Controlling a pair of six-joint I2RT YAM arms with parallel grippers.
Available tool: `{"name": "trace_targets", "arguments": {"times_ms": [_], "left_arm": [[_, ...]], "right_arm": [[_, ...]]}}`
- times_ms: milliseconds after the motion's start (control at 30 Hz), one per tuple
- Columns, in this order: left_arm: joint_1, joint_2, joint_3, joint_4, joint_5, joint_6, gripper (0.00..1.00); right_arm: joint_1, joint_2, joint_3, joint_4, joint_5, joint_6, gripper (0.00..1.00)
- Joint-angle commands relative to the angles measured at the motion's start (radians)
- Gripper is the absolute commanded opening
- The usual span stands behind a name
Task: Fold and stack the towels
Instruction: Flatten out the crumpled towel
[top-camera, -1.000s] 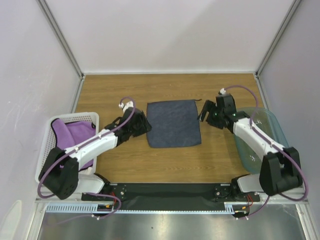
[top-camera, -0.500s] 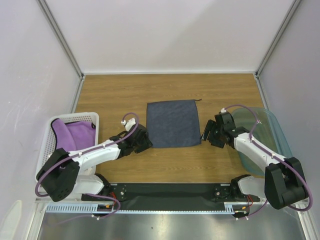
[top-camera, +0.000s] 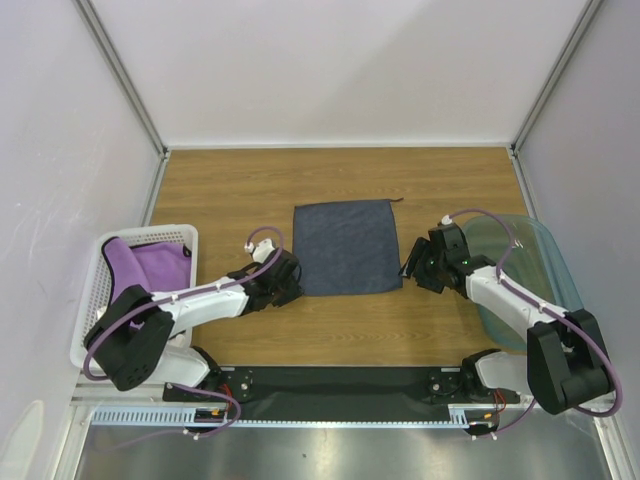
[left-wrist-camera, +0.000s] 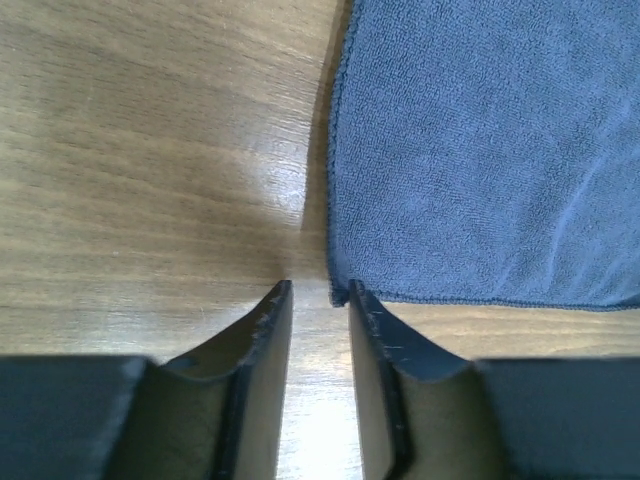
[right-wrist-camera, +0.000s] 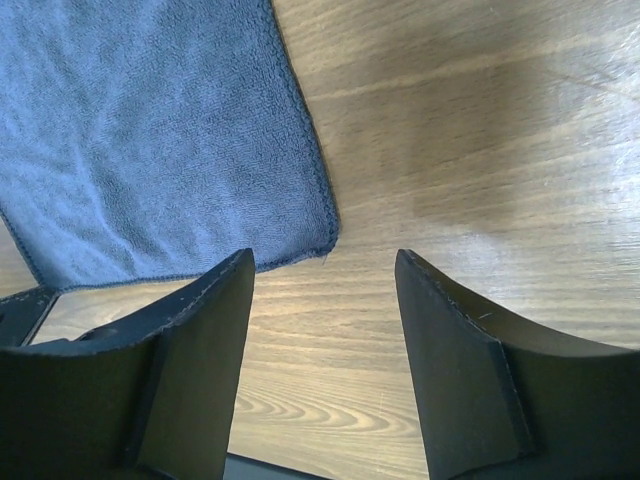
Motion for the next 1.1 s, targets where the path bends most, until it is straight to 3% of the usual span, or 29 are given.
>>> {"name": "trace_targets", "arguments": {"times_ms": [0,233,300,400,633,867,1067], "left_arm": [[-0.008,0.010,0.019,0.036,-0.032,-0.022,0.33],[-0.008,0.029,0.022,0.034,-0.058,-0.022,0.19],[-0.008,0.033,0.019,0.036,-0.058,-0.025,0.07],[-0.008,0.050,0.022,0.041,-0.056,-0.027,0.01],[-0.008,0.046,0.011,0.054,-0.053,-0.024,0.01],[-0.008,0.021,0.009,0.039,-0.065,-0.005,0.00],[-0.008,0.007,0.005,0.027,-0.075,0.001,0.00]], "right_arm": [[0.007,0.011,-0.008,0.051,-0.007,0.029,0.63],[0.031,0.040,-0.031,0.089,0.002,0.056,0.63],[0.036,0.056,-0.039,0.100,0.013,0.062,0.64],[0.039,0.065,-0.045,0.118,0.019,0.070,0.64],[0.043,0.082,-0.050,0.138,0.018,0.078,0.62],[0.053,0.113,-0.047,0.137,0.018,0.093,0.43],[0.077,0.105,-0.050,0.112,0.039,0.105,0.37]]}}
